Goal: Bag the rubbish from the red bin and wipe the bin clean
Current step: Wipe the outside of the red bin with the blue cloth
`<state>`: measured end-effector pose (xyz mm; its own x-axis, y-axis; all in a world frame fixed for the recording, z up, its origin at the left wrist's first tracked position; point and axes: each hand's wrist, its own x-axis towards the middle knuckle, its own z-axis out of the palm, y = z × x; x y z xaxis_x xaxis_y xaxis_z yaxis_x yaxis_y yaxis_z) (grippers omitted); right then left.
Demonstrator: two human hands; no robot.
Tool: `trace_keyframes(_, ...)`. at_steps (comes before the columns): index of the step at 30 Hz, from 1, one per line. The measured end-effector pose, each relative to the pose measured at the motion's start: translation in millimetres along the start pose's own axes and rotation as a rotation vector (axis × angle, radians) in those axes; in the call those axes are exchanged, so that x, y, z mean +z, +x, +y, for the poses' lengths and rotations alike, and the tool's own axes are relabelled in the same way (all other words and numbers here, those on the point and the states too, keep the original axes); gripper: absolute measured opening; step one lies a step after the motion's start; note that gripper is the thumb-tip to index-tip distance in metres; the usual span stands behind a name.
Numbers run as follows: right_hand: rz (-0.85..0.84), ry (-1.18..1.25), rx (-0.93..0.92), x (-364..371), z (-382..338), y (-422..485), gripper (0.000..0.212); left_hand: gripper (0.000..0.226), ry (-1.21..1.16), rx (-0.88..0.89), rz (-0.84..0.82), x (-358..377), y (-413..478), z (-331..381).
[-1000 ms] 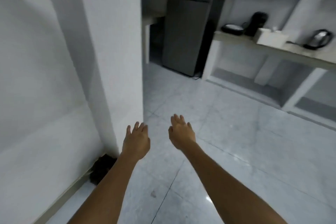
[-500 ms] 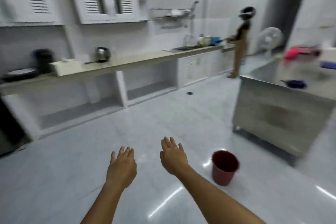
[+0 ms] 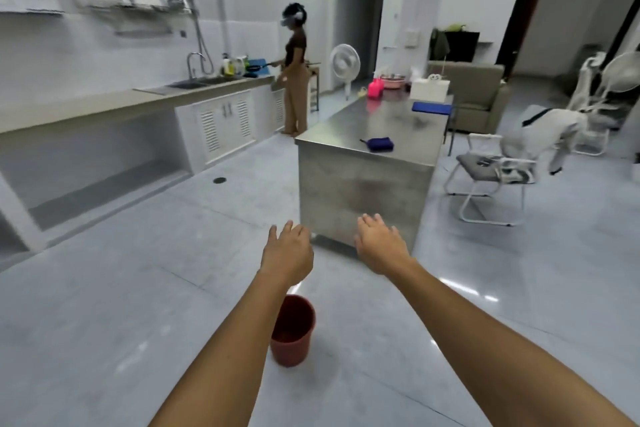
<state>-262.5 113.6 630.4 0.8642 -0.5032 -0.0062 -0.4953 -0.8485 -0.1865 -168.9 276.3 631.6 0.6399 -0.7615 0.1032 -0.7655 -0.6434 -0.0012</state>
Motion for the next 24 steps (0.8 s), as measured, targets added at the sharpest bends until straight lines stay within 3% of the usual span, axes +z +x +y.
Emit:
trace_keyframes(7, -0.006, -0.017, 0.042, -28.6, 85.1, 111.1, 0.046, 0.039, -0.009, 0.066, -0.075, 10.4, 141.8, 48.4)
trace_keyframes(17, -0.014, 0.026, 0.089, -39.1, 164.1, 326.3, 0.040, 0.043, -0.015, 0.067, -0.149, 39.6, 384.4, 32.2)
trace_keyframes(21, -0.010, 0.059, 0.140, -41.8, 198.1, 399.6, 0.021, 0.047, -0.021, 0.097, -0.175, 37.7, 470.5, 34.3)
trace_keyframes(24, -0.014, 0.091, 0.164, -45.6, 219.6, 450.9, 0.019, 0.047, -0.023, 0.121, -0.199, 43.4, 522.4, 40.3)
